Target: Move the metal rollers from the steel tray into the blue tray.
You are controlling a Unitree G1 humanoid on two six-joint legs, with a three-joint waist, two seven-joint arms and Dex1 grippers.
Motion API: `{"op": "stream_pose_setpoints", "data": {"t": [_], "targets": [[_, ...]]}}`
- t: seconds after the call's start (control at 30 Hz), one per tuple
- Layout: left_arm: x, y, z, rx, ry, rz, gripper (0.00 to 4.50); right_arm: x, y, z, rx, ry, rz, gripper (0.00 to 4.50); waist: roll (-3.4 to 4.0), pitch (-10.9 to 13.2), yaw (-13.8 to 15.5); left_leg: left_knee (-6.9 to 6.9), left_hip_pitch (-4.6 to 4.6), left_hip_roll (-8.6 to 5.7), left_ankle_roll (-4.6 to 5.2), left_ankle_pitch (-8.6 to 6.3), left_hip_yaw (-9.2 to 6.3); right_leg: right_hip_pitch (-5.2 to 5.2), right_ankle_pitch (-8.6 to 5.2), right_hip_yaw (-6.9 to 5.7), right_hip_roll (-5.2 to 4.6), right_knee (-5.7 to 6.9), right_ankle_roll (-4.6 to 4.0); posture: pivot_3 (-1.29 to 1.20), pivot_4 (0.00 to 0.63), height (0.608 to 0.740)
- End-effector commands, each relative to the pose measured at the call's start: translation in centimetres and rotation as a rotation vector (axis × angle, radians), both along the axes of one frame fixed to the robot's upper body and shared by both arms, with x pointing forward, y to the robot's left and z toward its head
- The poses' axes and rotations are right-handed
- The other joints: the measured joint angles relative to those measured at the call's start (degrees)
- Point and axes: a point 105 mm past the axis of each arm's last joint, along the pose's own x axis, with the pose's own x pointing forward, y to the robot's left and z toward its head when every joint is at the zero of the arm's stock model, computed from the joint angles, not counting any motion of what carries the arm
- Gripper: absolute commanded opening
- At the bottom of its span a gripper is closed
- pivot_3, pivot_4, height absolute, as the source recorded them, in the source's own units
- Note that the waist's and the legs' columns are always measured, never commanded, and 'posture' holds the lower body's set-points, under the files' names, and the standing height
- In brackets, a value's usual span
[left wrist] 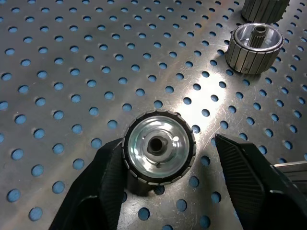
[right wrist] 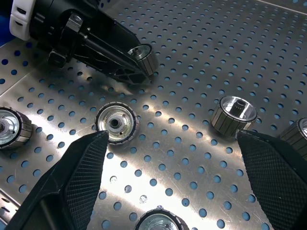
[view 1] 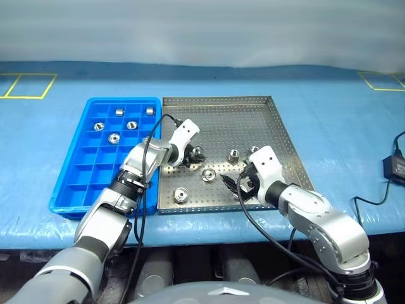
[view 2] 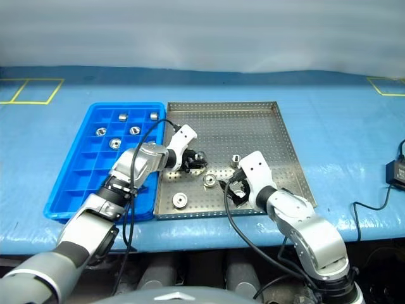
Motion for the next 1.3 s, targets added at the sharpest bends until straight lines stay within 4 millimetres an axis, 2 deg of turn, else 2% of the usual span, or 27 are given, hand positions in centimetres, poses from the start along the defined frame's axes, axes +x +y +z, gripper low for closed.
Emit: {"op": "stream_pose_setpoints", "data": {"t": [0.03,0.13,0.3,0.37,0.43,0.53,0.77,0.83,0.9,1.07,1.3], "targets": [[0.5,0.3,1.3,-0.031,-0.056,0.036,1.69,0.1,0.0,1.1,0.012,-0.049,0.005,4.50,0.00,0.00,0.01,0.00,0.00,0.00,0.00,0.00,0.00,0.00,0.00,0.00,0.00,0.00,0.00,0.03,0.150,0.740],[1.1,0.6,3.1,-0.104,-0.130,0.099,1.69,0.2,0.1,1.0,0.010,-0.047,0.009,4.50,0.00,0.00,-0.05,0.00,0.00,0.01,0.01,-0.01,0.01,-0.01,0.01,0.02,-0.01,0.00,0.01,0.04,0.150,0.740],[1.4,2.5,8.6,-0.279,-0.333,0.258,1.69,0.2,0.5,0.9,0.008,-0.045,0.025,4.50,0.00,0.00,0.14,0.00,-0.06,0.04,0.01,-0.01,0.01,-0.07,0.07,0.03,-0.02,0.01,-0.08,0.05,0.150,0.740],[0.9,4.0,10.4,-0.300,-0.422,0.329,1.69,0.1,0.8,1.0,0.008,-0.046,0.039,4.50,0.00,0.00,0.06,0.00,-0.06,0.03,0.01,-0.01,0.01,-0.07,0.08,0.04,-0.04,0.01,-0.08,0.06,0.150,0.740],[0.1,6.5,11.7,-0.293,-0.510,0.435,1.69,0.2,1.1,1.1,0.006,-0.053,0.054,4.50,0.02,-0.01,-0.05,-0.01,-0.02,0.03,0.02,-0.02,0.06,-0.06,0.09,0.10,-0.04,0.01,-0.07,0.07,0.150,0.740],[-1.5,10.0,12.6,-0.249,-0.614,0.597,1.69,0.5,1.7,1.4,0.017,-0.070,0.074,4.50,0.02,-0.01,0.06,-0.05,0.06,0.05,0.02,-0.02,0.10,-0.05,0.08,0.16,-0.02,0.02,-0.07,0.09,0.150,0.740],[-4.9,16.6,11.2,-0.133,-0.672,0.963,1.69,0.7,4.0,1.9,0.043,-0.099,0.206,4.50,-0.01,0.00,1.70,0.02,0.12,0.00,0.01,-0.01,0.07,0.07,0.04,0.13,-0.05,0.03,0.00,0.17,0.150,0.740],[-5.8,18.8,9.5,0.002,-0.660,1.086,1.69,0.8,4.6,2.0,0.046,-0.103,0.242,4.50,-0.01,0.00,2.22,0.04,0.11,-0.01,0.03,0.00,0.05,0.09,0.02,0.10,-0.06,0.03,-0.02,0.20,0.150,0.740],[-6.4,20.0,8.4,0.071,-0.648,1.156,1.69,0.8,4.9,2.0,0.047,-0.106,0.265,4.50,-0.02,0.00,2.52,0.04,0.13,-0.01,0.03,0.00,0.05,0.11,0.01,0.11,-0.06,0.02,-0.02,0.20,0.150,0.740],[-7.0,22.2,6.5,0.112,-0.589,1.297,1.69,0.7,5.1,2.0,0.044,-0.108,0.296,4.50,-0.03,0.01,3.72,0.04,0.11,-0.02,0.04,0.01,0.04,0.11,-0.01,0.07,-0.10,-0.01,-0.09,0.20,0.150,0.740],[-6.4,22.3,4.8,0.084,-0.523,1.301,1.69,-0.3,5.1,1.9,0.059,-0.094,0.333,4.50,-0.03,0.01,3.72,0.02,0.07,-0.01,0.04,0.01,0.00,0.10,0.05,0.02,-0.12,-0.06,-0.23,0.17,0.150,0.740]]}}
